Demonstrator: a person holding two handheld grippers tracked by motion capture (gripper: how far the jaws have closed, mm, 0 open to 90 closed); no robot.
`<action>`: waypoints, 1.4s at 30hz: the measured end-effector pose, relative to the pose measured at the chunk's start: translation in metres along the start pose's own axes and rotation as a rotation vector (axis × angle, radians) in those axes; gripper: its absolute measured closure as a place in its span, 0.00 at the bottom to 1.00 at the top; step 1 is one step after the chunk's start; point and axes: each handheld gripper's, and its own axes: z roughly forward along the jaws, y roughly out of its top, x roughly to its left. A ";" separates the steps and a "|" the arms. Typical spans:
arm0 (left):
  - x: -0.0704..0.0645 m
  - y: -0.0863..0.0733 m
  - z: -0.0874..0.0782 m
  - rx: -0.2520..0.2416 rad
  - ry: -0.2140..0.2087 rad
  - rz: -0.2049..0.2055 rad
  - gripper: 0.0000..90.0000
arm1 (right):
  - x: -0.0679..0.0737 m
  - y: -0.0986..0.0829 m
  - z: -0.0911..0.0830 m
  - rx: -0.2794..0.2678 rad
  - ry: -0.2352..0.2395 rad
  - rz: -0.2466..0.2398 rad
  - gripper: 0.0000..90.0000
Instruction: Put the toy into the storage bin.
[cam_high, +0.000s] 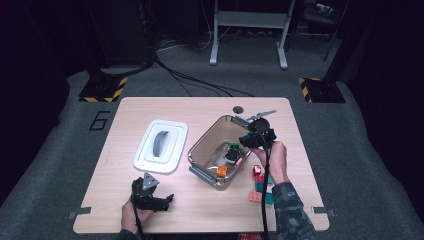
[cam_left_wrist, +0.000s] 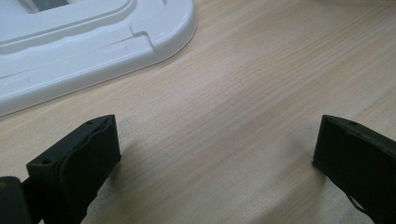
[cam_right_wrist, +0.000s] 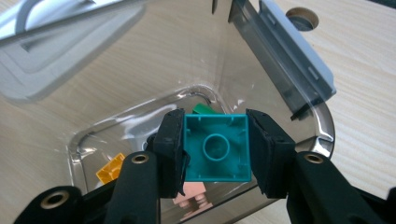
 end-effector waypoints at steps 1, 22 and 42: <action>0.000 0.000 0.000 0.000 0.000 0.000 0.00 | 0.000 -0.001 0.001 0.004 -0.004 -0.001 0.65; 0.000 0.000 0.000 0.000 0.001 0.007 0.00 | 0.003 -0.005 -0.012 -0.015 -0.008 0.002 0.42; 0.001 0.000 0.000 0.004 0.001 0.017 0.00 | -0.010 -0.055 -0.048 -0.058 -0.004 0.047 0.12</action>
